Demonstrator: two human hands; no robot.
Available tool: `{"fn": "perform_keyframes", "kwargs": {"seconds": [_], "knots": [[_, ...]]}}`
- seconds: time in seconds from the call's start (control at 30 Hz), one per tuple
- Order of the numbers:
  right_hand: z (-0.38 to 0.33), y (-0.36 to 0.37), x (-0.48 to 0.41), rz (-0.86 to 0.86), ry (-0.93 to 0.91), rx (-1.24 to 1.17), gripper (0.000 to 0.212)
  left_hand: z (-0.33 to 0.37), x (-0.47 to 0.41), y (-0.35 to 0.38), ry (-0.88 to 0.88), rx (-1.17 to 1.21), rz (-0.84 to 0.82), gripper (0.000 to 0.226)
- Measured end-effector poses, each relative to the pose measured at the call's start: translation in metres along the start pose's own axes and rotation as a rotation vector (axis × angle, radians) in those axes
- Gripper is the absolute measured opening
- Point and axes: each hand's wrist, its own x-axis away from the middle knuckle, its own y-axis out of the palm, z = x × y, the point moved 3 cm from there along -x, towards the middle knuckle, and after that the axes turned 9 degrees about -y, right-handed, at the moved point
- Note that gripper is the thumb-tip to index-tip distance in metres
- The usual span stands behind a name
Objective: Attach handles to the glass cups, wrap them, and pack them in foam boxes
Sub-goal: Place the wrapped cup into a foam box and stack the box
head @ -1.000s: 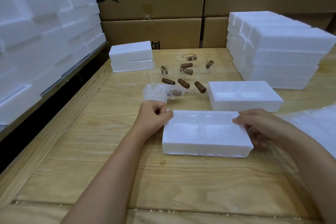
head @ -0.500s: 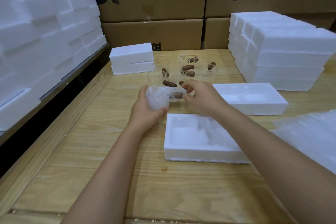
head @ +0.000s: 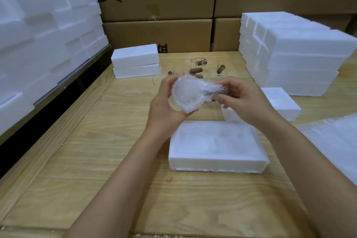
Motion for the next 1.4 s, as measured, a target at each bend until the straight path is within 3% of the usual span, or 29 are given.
{"fn": "perform_keyframes", "kwargs": {"seconds": [0.13,0.3,0.5,0.6,0.87,1.03,1.17,1.4], "knots": [[0.006,-0.012,0.020,0.059,0.005,-0.044,0.032,0.008,0.004,0.010,0.069,-0.035,-0.078,0.081],[0.013,-0.015,0.029,0.110,0.057,-0.110,0.021,0.006,0.004,0.016,0.024,0.005,-0.156,0.082],[0.015,-0.014,0.030,0.142,0.081,-0.080,0.004,0.008,0.006,0.015,-0.020,0.067,-0.224,0.106],[0.016,-0.016,0.030,0.179,0.126,-0.081,0.019,0.014,0.008,0.017,-0.018,0.096,-0.263,0.107],[0.018,-0.013,0.030,0.206,0.300,-0.162,0.045,0.018,0.003,0.013,-0.086,0.144,-0.272,0.068],[0.015,-0.014,0.032,0.246,0.334,-0.162,0.053,0.012,0.002,0.015,-0.210,0.217,-0.345,0.056],[0.016,-0.014,0.033,0.258,0.365,-0.134,0.059,0.013,0.002,0.016,-0.285,0.382,-0.404,0.033],[0.017,-0.013,0.032,0.271,0.373,-0.074,0.056,0.015,0.001,0.014,-0.340,0.438,-0.390,0.032]]}}
